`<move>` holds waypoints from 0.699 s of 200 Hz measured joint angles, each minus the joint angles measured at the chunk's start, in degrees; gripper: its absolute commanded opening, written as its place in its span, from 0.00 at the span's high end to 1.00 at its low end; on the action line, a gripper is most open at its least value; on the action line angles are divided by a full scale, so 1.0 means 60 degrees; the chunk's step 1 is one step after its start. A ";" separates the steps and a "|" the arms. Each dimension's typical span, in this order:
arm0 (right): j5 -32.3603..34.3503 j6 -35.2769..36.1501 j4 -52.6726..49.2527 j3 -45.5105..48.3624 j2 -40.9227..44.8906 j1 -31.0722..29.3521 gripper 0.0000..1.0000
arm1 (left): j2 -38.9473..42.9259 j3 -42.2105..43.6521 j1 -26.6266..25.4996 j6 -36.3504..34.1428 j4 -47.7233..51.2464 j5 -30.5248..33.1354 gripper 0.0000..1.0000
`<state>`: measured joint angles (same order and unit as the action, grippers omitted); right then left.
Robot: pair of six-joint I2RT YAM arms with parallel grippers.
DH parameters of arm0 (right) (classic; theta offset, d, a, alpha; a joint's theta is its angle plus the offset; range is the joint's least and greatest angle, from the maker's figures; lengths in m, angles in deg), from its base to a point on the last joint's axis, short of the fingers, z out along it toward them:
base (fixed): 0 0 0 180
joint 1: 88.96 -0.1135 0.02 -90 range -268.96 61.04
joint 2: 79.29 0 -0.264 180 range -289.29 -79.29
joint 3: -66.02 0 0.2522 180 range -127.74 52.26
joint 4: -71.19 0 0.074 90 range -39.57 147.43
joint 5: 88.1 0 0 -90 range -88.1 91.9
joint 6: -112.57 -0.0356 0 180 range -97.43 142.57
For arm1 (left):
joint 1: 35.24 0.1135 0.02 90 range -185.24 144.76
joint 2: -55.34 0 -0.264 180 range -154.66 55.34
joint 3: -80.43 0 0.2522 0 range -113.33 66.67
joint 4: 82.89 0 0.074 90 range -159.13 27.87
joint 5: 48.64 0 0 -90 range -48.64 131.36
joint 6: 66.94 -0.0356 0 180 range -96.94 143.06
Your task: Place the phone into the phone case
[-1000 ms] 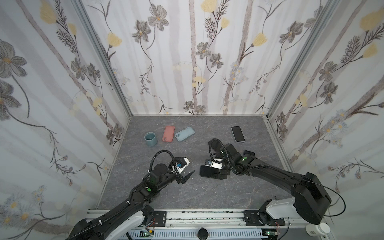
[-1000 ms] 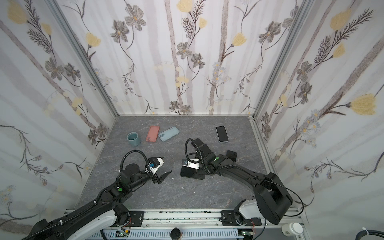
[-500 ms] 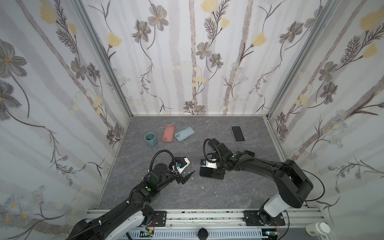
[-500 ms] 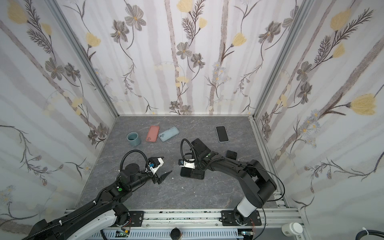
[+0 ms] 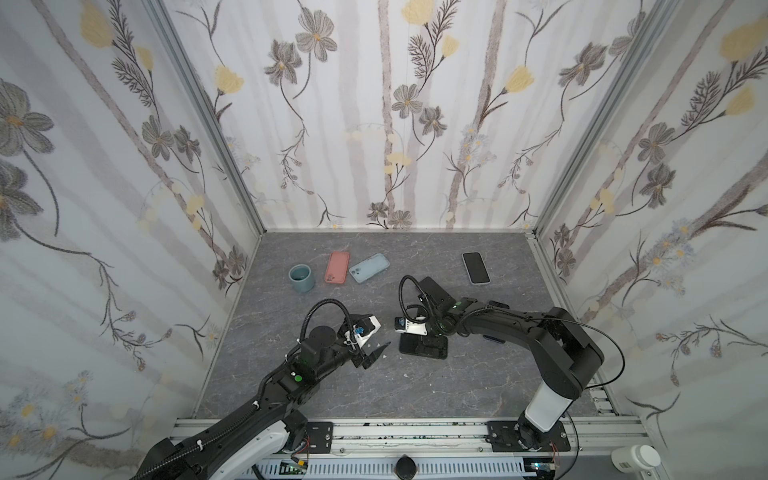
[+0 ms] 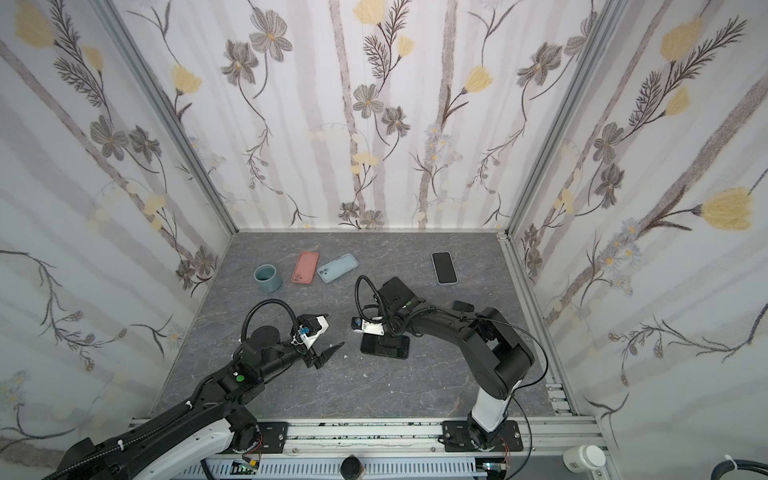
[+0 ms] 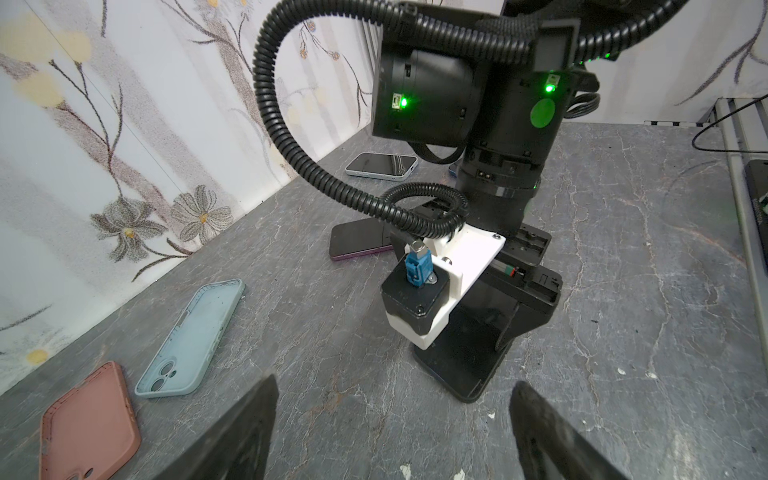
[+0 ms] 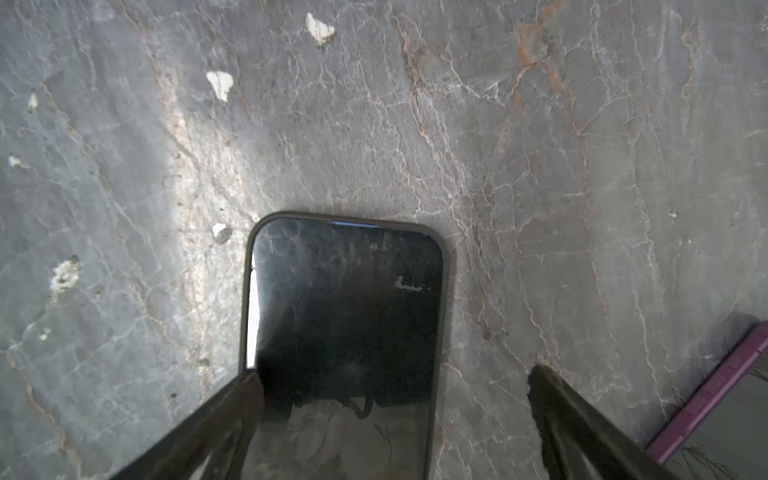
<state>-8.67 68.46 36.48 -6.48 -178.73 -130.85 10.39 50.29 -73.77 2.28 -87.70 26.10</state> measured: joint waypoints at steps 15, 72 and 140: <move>0.0000 -0.0055 -0.0146 -0.0076 0.0029 -0.0007 0.00 | 0.0004 -0.0004 0.0000 -0.0004 0.0004 -0.0036 0.12; 0.0011 -0.0138 -0.0481 -0.0135 0.0448 -0.0113 0.00 | 0.0000 -0.0069 0.0000 -0.0004 0.0029 -0.0106 0.12; 0.0324 -0.0244 -0.0506 0.0200 0.0237 -0.0113 0.00 | -0.0062 -0.0109 0.0000 -0.0040 0.0069 -0.0160 0.12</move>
<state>-6.72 67.00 33.45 -5.28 -177.31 -131.52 10.02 49.64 -73.77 2.04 -87.28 25.13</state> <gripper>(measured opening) 0.997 0.881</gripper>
